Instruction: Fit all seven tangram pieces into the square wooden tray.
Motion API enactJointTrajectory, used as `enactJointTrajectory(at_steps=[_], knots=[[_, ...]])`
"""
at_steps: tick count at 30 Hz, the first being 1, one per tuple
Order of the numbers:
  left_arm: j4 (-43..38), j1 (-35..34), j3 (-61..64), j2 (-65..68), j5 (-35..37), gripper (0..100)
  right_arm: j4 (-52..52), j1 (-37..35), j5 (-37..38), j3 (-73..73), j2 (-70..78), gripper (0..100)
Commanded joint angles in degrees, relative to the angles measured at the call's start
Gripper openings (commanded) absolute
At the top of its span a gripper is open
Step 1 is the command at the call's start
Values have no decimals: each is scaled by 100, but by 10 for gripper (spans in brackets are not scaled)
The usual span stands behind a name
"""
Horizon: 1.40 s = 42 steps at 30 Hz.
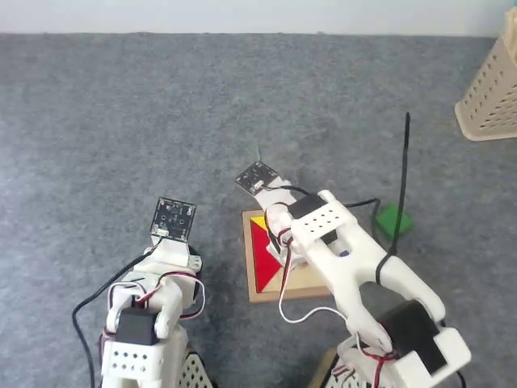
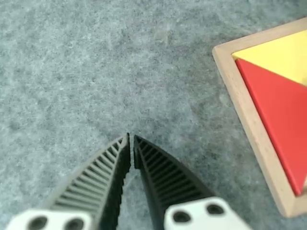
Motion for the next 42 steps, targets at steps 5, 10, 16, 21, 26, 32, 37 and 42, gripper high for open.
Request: enactJointTrajectory(at_steps=[5,10,16,21,26,32,37,42], knots=[[35,-35,-110,-123,26,12,136,145,35,-264,189,91],[35,-35,-110,-123,26,12,207,673,-105,-404,189,83],[35,-35,-110,-123,26,12,233,936,-97,-484,189,86],[35,-35,-110,-123,26,12,479,796,123,-545,-13,87],[35,-35,-110,-123,26,12,725,760,132,-607,-875,87],[35,-35,-110,-123,26,12,514,-22,202,-167,-1499,149],[35,-35,-110,-123,26,12,136,-251,343,229,-1270,224],[35,-35,-110,-123,26,12,-286,-268,334,211,-796,227]])
